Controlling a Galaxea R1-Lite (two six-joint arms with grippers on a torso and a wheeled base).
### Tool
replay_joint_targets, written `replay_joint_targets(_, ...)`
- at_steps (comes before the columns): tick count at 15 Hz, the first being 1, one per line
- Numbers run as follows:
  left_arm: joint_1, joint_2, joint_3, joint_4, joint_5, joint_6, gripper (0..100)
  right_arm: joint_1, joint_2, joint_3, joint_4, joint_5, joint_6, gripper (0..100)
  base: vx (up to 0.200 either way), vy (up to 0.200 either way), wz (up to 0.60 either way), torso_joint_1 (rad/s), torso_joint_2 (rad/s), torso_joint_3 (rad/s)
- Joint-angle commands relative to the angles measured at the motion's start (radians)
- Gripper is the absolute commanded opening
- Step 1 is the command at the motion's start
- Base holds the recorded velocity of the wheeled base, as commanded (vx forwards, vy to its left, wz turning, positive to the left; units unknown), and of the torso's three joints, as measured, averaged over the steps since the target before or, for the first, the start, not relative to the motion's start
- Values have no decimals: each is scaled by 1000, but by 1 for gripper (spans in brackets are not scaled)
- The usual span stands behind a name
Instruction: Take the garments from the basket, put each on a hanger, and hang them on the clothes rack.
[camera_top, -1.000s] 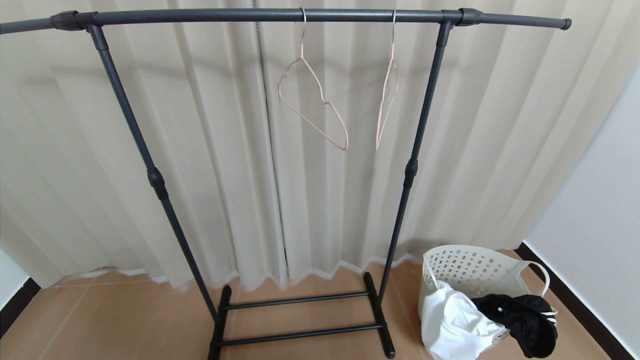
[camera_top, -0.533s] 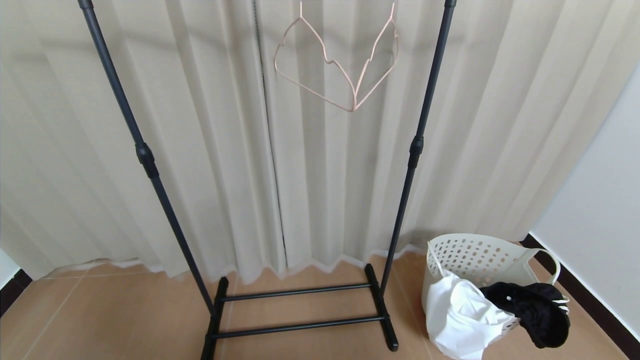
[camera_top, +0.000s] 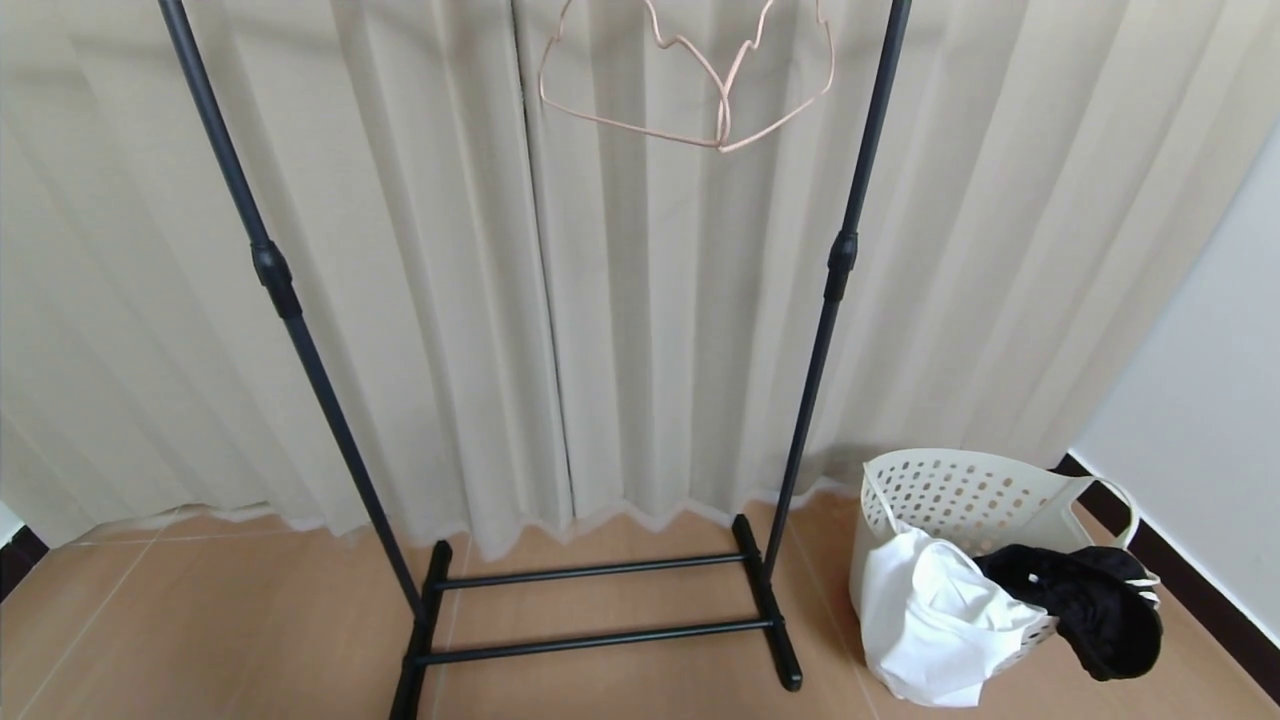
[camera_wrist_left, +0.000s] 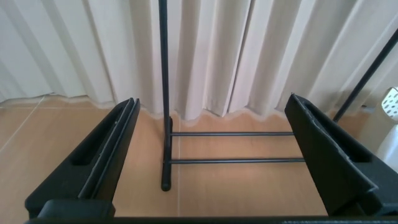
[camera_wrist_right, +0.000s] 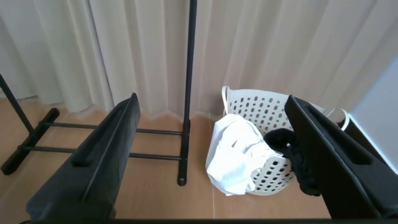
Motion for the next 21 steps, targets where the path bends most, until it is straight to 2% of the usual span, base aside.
replay_joint_targets(1,0,1,0,1,1,0,100,0,0,0,1,0,0,100,200,0,0,2,46,56)
replay_joint_targets(5,0,1,0,1,4,-2,100,0,0,0,-1,-1,0,100,50,0,0,3,5,1)
replay_joint_targets(11,0,1,0,1,2,1,100,0,0,0,1,-1,0,100,0,0,-600,2,2,4)
replay_joint_targets(13,0,1,0,1,2,0,100,0,0,0,-1,0,-2,100,0,0,0,0,0,0)
replay_joint_targets(20,0,1,0,1,8,-5,100,0,0,0,-1,-1,0,100,0,-200,0,2,0,3)
replay_joint_targets(21,0,1,0,1,8,-5,100,0,0,0,-1,0,0,100,200,0,0,2,2,2)
